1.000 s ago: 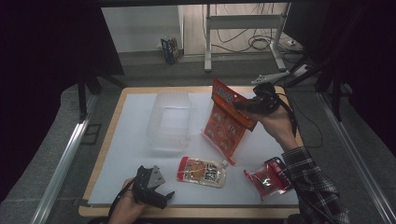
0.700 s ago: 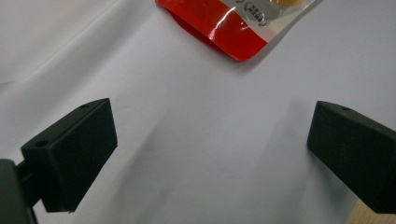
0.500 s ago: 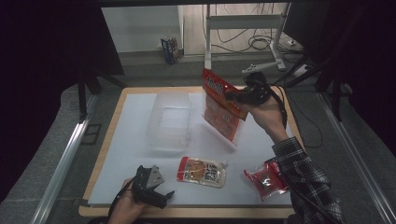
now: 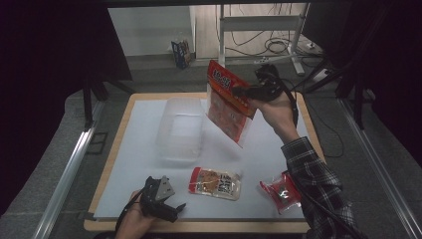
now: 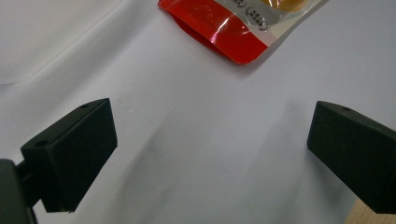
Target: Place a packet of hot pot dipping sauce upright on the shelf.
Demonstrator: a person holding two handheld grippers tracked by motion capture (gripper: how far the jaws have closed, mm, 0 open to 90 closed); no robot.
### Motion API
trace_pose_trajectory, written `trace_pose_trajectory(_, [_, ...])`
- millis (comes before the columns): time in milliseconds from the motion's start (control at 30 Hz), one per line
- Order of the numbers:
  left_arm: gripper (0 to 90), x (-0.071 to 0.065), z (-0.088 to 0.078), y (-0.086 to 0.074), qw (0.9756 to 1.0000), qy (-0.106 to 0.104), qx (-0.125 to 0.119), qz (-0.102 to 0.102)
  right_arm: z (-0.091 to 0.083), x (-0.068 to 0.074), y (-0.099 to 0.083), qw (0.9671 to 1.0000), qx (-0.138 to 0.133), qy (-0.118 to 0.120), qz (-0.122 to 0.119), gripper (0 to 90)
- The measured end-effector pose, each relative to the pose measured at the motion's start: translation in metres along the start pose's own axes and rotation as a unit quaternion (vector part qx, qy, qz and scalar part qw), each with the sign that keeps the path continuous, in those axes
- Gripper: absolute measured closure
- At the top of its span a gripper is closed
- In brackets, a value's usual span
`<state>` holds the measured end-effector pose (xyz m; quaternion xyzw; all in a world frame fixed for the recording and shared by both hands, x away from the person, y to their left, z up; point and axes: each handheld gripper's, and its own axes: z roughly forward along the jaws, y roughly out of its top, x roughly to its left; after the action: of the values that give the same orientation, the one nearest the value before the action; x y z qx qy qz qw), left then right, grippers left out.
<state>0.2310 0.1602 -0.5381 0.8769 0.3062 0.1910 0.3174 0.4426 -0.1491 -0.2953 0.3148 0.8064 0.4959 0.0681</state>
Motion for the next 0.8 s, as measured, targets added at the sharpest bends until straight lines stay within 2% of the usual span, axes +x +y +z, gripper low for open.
trace_pose_trajectory(200, [1.5,0.0,0.0,0.0,1.0,0.0,-0.001,-0.002,0.012,0.002,0.01,0.9999,-0.007,0.001,0.009,89.2])
trace_pose_trajectory(433, [1.5,0.0,0.0,0.0,1.0,-0.002,-0.001,0.0,0.03,0.006,0.022,0.9994,-0.019,0.014,0.023,89.2])
trace_pose_trajectory(800, [1.4,0.0,-0.001,0.0,1.0,-0.002,-0.005,-0.001,0.062,0.021,0.038,0.9986,-0.03,0.02,0.038,89.2])
